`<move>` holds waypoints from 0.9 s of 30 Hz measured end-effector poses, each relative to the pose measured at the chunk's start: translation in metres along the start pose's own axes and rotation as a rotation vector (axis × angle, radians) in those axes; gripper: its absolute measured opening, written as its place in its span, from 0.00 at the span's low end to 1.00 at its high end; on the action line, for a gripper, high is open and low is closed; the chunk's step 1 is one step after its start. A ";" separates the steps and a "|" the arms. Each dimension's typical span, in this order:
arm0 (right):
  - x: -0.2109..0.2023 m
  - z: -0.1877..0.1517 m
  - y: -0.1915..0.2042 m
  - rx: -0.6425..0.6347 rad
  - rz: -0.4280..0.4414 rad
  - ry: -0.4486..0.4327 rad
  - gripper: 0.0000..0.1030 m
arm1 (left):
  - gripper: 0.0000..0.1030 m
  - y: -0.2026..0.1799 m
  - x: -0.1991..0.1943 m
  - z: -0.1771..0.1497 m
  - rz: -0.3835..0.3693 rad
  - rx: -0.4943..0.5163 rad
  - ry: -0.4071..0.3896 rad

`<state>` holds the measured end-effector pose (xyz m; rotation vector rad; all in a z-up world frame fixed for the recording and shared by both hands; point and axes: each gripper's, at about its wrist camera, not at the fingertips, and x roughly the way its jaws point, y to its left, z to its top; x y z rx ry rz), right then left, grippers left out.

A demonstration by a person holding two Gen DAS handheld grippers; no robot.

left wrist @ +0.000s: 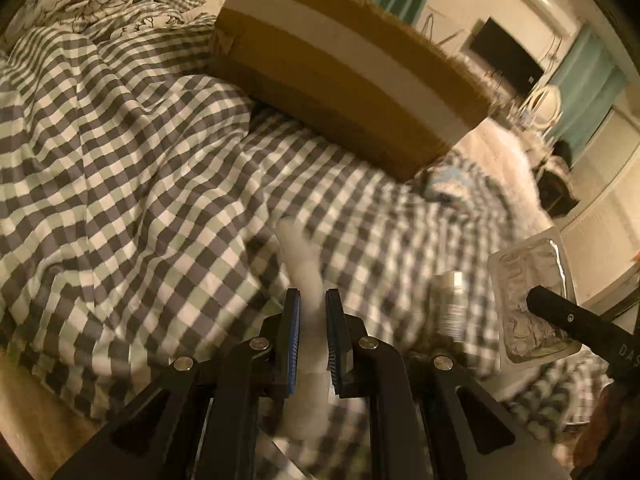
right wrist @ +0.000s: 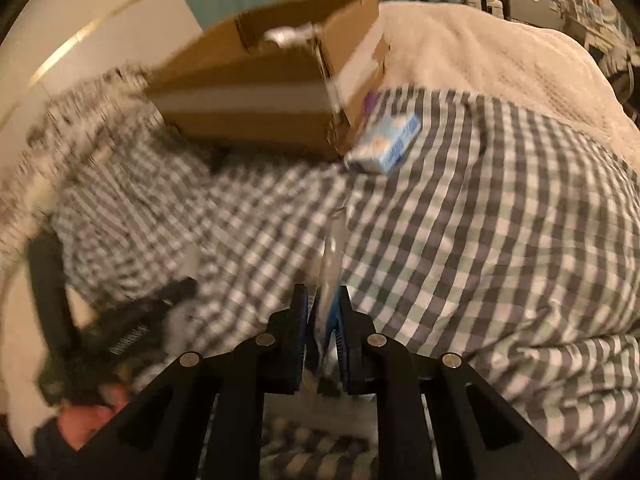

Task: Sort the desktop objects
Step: 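Grasp the white tube with the left tool while the right tool grasps the foil blister pack, then carry the white tube and blister pack into the cardboard box and release both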

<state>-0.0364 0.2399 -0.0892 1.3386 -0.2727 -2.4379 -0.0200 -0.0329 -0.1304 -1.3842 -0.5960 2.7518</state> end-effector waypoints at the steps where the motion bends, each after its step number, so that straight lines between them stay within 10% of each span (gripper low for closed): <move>1: -0.008 0.000 0.003 -0.006 -0.002 -0.012 0.12 | 0.12 -0.001 -0.005 0.000 -0.006 0.002 -0.007; 14: -0.090 0.007 0.029 -0.049 0.033 -0.112 0.12 | 0.12 -0.024 -0.097 0.037 -0.042 0.052 -0.154; 27: -0.097 0.145 0.072 -0.132 0.081 -0.181 0.12 | 0.12 -0.092 -0.118 0.165 -0.017 0.194 -0.302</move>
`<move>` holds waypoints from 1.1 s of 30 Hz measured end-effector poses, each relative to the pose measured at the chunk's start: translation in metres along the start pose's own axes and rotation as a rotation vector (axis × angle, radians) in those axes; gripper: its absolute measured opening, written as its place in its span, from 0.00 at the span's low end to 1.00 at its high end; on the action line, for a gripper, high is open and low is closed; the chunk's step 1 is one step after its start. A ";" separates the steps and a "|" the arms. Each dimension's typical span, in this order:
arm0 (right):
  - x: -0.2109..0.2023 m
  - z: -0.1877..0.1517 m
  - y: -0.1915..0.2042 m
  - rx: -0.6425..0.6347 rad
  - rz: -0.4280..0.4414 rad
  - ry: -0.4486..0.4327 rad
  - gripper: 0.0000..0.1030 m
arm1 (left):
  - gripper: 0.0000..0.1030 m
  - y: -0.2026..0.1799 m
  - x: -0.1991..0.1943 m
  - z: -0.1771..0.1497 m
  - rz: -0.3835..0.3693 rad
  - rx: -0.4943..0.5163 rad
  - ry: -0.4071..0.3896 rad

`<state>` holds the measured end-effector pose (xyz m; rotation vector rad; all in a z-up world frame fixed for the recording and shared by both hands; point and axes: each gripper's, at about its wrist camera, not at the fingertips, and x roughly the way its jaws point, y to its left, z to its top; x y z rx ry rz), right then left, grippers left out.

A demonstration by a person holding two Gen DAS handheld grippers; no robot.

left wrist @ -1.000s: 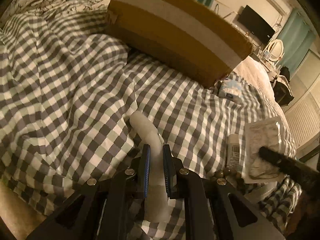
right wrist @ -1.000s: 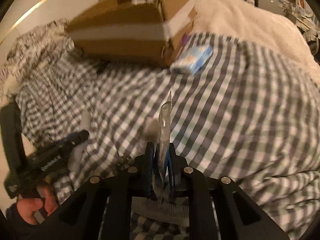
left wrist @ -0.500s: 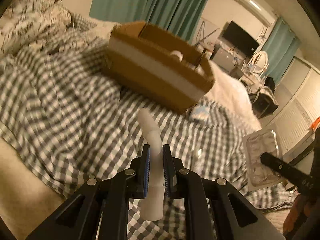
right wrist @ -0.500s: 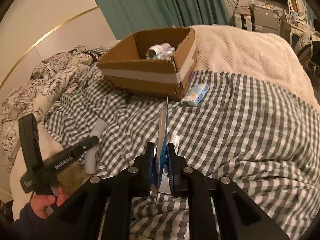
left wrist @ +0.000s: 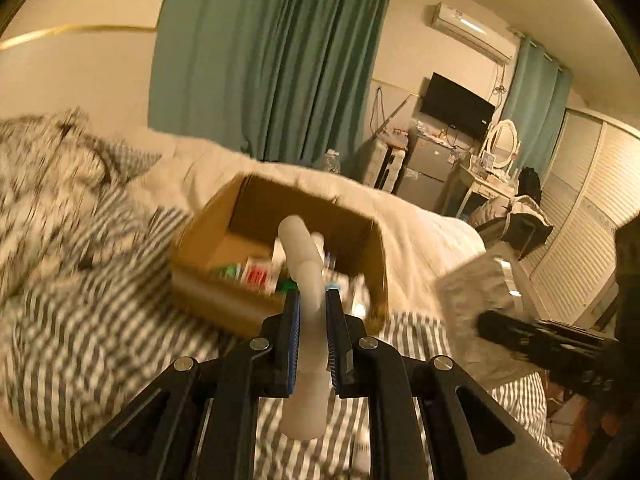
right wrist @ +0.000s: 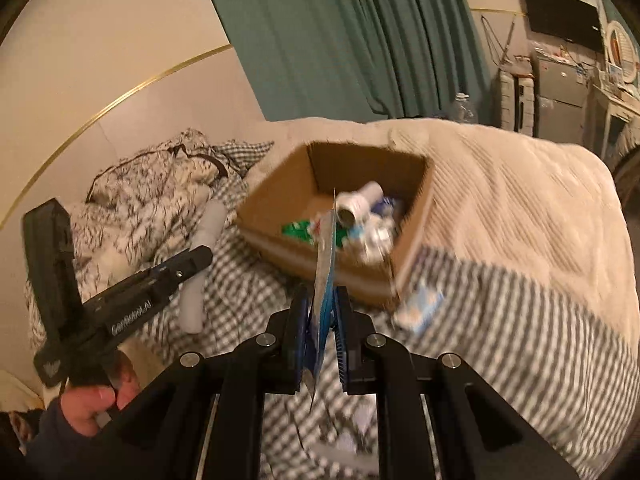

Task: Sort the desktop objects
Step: 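Carry the white tube and blister pack into the cardboard box and release both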

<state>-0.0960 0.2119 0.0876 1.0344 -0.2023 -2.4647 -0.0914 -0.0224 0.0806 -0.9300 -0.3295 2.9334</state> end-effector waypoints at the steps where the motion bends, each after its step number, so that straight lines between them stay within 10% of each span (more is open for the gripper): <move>1: 0.009 0.011 0.002 -0.003 0.001 0.004 0.12 | 0.12 -0.001 0.006 0.008 -0.001 0.006 0.002; 17: 0.161 0.070 -0.067 0.119 -0.021 0.093 0.15 | 0.16 0.052 0.166 0.052 0.090 -0.019 0.130; 19: 0.159 0.072 -0.070 0.104 -0.051 0.071 0.39 | 0.36 0.056 0.174 0.050 0.089 -0.050 0.176; 20: 0.154 0.073 -0.071 0.109 -0.062 0.050 0.66 | 0.67 0.056 0.176 0.048 0.111 -0.058 0.196; 21: 0.147 0.074 -0.072 0.119 -0.060 0.022 0.73 | 0.83 0.053 0.174 0.048 0.166 -0.052 0.203; 33: 0.012 0.063 -0.045 0.063 -0.077 -0.040 0.73 | 0.89 0.005 0.023 0.042 0.149 -0.020 0.062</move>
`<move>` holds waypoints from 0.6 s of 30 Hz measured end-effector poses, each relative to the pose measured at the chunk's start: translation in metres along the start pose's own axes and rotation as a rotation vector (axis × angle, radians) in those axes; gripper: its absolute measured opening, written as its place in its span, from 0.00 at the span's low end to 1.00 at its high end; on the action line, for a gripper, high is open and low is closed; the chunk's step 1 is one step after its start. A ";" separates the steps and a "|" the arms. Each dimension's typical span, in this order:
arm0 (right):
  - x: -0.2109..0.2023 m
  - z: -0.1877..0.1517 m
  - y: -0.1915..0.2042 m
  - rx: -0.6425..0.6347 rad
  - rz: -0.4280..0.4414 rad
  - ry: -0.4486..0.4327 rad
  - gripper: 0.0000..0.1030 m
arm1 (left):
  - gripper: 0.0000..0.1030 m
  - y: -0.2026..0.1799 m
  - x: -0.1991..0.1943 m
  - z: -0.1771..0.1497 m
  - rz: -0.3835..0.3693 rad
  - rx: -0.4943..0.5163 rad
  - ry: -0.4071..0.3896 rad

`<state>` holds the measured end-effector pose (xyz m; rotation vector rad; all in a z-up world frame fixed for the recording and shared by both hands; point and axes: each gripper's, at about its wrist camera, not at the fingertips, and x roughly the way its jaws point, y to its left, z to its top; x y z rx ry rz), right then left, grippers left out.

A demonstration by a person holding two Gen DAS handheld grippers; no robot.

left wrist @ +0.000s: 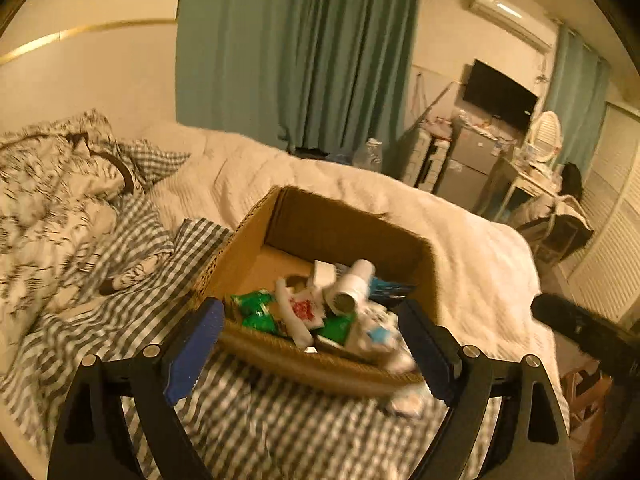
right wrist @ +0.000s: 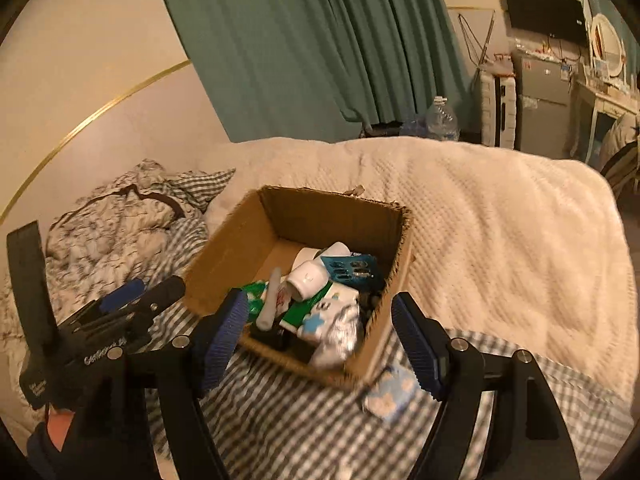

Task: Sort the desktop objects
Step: 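Carry the white tube and blister pack into the cardboard box and release both, then move both tools back to the bead bracelet and small white bottle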

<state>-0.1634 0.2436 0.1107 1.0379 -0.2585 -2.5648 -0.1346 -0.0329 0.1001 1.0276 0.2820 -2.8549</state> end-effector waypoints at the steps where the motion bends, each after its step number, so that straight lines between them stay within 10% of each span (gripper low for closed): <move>1: -0.019 0.000 0.004 -0.005 -0.006 -0.014 0.73 | 0.89 -0.004 -0.012 -0.001 -0.008 0.005 -0.003; 10: -0.138 -0.033 0.011 -0.036 -0.047 -0.093 0.73 | 0.91 -0.025 -0.110 -0.032 -0.057 0.008 -0.083; 18: -0.131 -0.105 -0.015 -0.017 -0.065 -0.035 0.73 | 0.91 -0.036 -0.082 -0.123 -0.075 0.018 0.011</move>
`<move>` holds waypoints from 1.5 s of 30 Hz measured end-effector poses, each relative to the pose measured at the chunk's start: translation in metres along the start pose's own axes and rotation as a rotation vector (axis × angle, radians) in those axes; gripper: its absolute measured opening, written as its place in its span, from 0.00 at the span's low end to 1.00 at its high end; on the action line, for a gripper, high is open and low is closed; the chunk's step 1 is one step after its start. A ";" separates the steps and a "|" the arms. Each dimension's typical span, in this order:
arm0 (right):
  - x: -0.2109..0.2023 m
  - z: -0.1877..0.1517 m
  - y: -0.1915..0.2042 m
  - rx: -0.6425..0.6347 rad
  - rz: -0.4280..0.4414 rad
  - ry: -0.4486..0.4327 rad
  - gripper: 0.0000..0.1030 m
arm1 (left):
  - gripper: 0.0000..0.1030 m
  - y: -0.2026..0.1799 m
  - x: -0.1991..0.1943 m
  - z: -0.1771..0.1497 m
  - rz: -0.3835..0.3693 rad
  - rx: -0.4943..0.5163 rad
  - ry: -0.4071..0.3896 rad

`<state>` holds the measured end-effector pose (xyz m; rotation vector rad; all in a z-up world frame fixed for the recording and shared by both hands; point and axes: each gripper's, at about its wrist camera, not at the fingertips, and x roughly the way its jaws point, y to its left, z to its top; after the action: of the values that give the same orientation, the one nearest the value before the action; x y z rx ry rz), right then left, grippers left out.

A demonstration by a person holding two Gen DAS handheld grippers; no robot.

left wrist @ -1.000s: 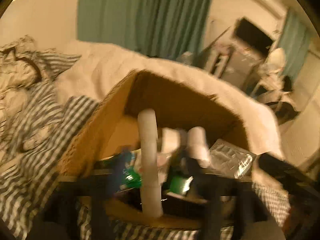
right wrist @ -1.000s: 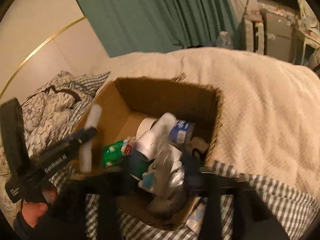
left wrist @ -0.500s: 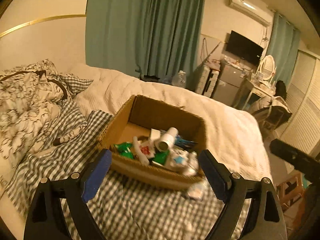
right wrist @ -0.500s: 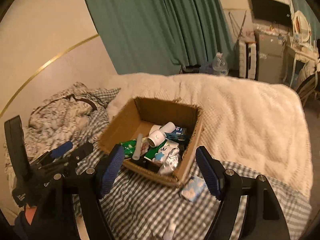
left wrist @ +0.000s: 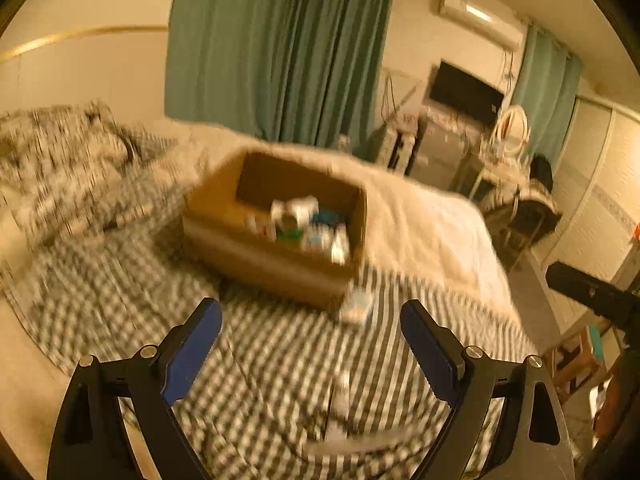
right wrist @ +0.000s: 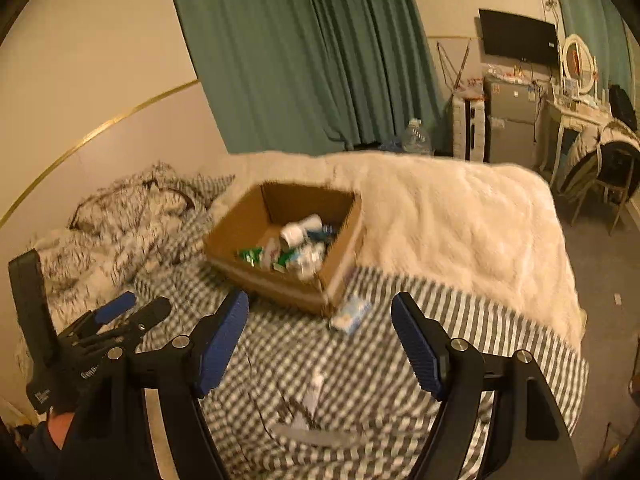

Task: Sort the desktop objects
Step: 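Move both tools back to the bead bracelet and small white bottle, then grasp the bead bracelet with the left tool while the right tool grasps the small white tube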

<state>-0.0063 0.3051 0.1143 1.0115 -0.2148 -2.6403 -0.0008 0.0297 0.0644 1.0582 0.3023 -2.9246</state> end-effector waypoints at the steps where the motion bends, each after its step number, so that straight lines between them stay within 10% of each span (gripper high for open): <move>1: 0.004 -0.010 -0.002 0.002 0.001 0.010 0.73 | 0.91 -0.001 0.008 -0.013 -0.002 0.005 0.020; 13: 0.079 -0.109 -0.028 -0.100 -0.007 0.103 0.71 | 0.91 0.018 0.129 -0.157 -0.037 0.050 0.294; 22: 0.113 -0.115 -0.032 -0.145 0.016 0.197 0.71 | 0.85 0.002 0.167 -0.153 -0.057 0.148 0.327; 27: 0.122 -0.121 -0.031 -0.144 0.013 0.241 0.71 | 0.14 0.000 0.162 -0.152 -0.221 0.134 0.353; 45: 0.150 -0.142 0.037 -0.230 -0.015 0.307 0.71 | 0.11 0.048 0.109 -0.111 -0.124 0.006 0.214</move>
<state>-0.0088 0.2157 -0.0756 1.3165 0.1616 -2.4090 -0.0108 0.0091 -0.0973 1.4057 0.3762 -2.9210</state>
